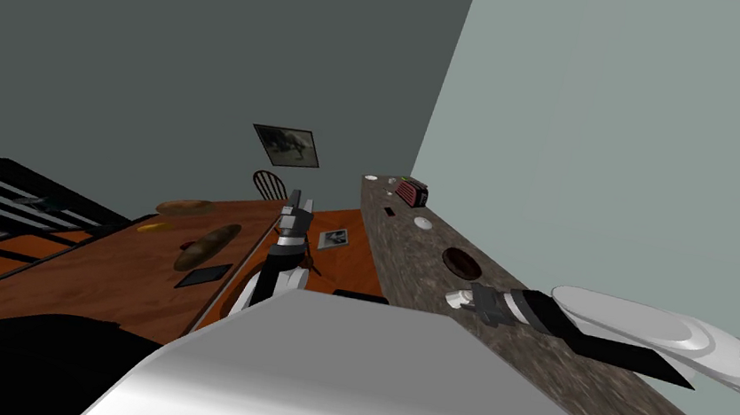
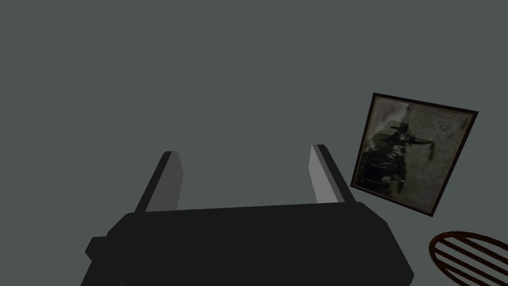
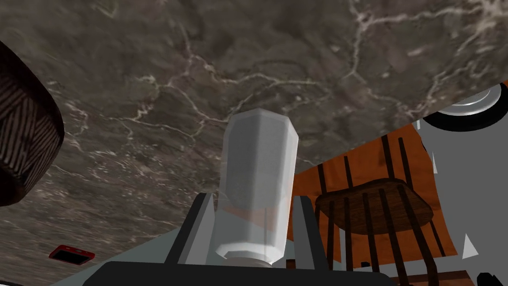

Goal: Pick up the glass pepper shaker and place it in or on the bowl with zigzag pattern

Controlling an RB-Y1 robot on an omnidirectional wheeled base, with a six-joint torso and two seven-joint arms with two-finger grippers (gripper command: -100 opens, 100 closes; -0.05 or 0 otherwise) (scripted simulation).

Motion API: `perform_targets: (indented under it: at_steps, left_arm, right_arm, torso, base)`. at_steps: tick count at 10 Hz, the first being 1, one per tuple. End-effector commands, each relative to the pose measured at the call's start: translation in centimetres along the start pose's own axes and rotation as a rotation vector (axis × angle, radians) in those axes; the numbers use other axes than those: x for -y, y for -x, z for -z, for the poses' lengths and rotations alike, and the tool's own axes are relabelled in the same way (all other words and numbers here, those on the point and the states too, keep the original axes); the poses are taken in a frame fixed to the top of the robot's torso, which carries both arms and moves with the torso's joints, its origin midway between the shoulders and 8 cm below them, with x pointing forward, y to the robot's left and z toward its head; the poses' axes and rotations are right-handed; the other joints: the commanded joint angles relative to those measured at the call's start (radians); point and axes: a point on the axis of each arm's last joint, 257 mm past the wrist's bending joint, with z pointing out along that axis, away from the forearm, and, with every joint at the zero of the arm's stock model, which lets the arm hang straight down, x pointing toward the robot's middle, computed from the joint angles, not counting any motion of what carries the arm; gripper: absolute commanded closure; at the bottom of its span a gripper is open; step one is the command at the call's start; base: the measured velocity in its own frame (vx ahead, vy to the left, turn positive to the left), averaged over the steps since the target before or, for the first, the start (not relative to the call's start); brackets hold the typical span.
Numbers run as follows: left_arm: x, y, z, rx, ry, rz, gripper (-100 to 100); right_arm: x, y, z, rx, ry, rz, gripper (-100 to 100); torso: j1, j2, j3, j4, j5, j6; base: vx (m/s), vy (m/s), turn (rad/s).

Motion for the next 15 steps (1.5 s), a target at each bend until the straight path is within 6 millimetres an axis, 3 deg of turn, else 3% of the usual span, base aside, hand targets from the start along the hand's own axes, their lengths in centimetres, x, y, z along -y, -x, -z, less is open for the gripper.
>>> perform_targets:
  at_steps: [1,4,8,15]
  left_arm:
    - [0.0,0.0,0.0,0.0,0.0,0.0,0]
    - [0.0,0.0,0.0,0.0,0.0,0.0,0]
    - [0.0,0.0,0.0,0.0,0.0,0.0,0]
    - [0.0,0.0,0.0,0.0,0.0,0.0,0]
  right_arm:
    - [1.0,-1.7,0.4,-0.039,-0.023,0.012,100]
    - [2.8,-3.9,1.2,-0.113,-0.041,0.087,100]
    - [4.7,-5.2,1.9,-0.175,-0.055,0.168,100]
    - [11.5,-7.1,5.2,-0.355,-0.095,0.435,100]
  torso:
    - [0.0,0.0,0.0,0.0,0.0,0.0]
    - [-0.005,0.011,0.006,0.003,-0.001,0.001]
    - [-0.001,0.005,0.004,0.002,0.001,-0.001]
    - [0.004,0.006,0.004,0.003,0.003,-0.003]
  base:
    - [-0.071,-0.026,-0.023]
    - [-0.132,-0.041,-0.037]
    - [-0.048,-0.02,-0.003]
    - [-0.053,0.02,0.0]
